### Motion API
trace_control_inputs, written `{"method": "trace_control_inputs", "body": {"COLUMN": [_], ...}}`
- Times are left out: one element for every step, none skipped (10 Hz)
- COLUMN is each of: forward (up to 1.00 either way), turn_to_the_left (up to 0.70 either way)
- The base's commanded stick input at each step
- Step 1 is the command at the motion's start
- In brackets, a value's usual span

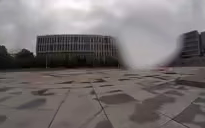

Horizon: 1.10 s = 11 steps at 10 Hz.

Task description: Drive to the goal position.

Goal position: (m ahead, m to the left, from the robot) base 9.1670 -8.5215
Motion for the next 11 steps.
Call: {"method": "trace_control_inputs", "body": {"forward": [0.7, 0.7, 0.7, 0.7, 0.7, 0.7, 0.7, 0.7, 0.7, 0.7, 0.7], "turn_to_the_left": [0.0, 0.0, 0.0, 0.0, 0.0, 0.0, 0.0, -0.16, -0.35, -0.33, -0.27]}}
